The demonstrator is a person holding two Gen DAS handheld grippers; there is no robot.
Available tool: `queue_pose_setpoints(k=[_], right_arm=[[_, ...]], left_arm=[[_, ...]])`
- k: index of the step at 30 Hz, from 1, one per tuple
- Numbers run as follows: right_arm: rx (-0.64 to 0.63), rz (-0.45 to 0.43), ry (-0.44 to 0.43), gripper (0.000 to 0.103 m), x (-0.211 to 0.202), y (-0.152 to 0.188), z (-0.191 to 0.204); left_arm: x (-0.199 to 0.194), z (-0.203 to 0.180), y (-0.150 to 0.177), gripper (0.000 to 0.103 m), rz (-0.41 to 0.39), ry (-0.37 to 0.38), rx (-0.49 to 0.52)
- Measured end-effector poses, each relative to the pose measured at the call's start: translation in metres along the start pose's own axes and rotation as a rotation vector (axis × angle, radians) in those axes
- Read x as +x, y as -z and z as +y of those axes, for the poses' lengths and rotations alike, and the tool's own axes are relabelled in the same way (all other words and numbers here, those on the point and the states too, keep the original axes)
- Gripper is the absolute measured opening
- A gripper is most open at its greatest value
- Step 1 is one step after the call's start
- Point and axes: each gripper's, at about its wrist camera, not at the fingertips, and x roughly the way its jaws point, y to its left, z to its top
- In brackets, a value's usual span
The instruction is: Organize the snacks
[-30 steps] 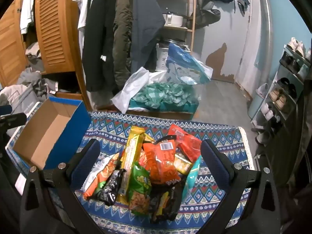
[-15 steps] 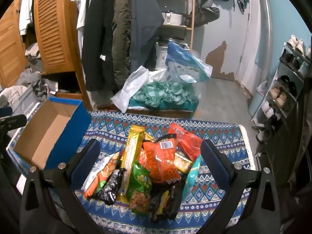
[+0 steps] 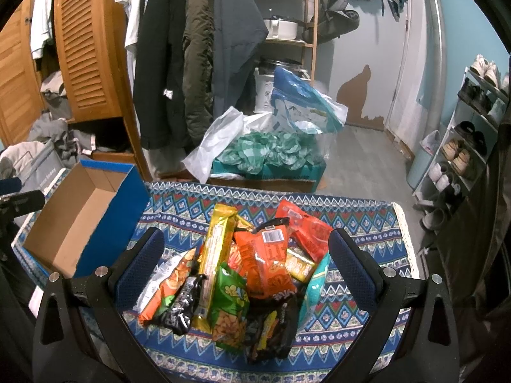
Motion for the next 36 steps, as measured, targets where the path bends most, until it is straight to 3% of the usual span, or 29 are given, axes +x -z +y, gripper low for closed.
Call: queue_pose_setpoints(k=[36], right_arm=[[0.003, 0.01, -0.001, 0.101, 0.0011, 0.0044, -0.0013]], left_arm=[[-0.0013, -0.0064, 0.0031, 0.093, 0.002, 0.005, -0.001]])
